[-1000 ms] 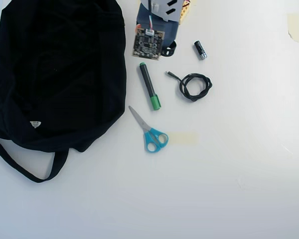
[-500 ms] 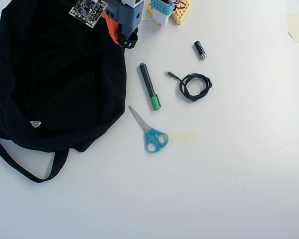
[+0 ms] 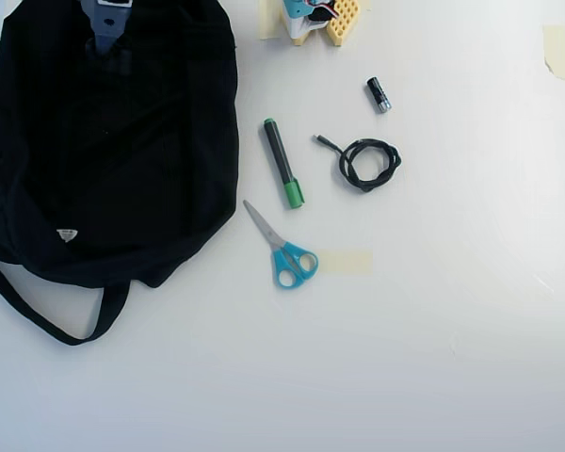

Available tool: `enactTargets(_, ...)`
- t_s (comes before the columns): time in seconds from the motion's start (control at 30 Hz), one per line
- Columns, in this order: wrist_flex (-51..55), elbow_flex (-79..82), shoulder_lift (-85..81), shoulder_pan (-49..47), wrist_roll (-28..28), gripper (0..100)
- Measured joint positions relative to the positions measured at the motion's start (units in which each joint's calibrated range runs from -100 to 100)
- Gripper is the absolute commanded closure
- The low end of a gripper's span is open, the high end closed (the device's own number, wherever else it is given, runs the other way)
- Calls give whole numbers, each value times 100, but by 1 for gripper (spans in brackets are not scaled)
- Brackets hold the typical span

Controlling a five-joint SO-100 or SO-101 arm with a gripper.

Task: Put the bike light into the black bag

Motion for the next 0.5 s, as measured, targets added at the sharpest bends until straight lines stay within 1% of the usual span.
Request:
enactTargets(0.07, -172, -574, 897, 125, 63, 98)
enactTargets(0.17, -180, -629, 1054, 118, 63, 97)
enactTargets(0.2, -180, -629, 1054, 132, 63, 92)
enactTargets(0.23, -180, -629, 1054, 110, 63, 85)
enactTargets(0.27, -180, -629, 1054, 44, 63, 79)
enactTargets(0.3, -86, -637, 1054, -29, 63, 75)
enactTargets(0.43, -34, -645, 1054, -265, 78, 66)
enactTargets(0.5, 180, -723, 1054, -470, 181, 55)
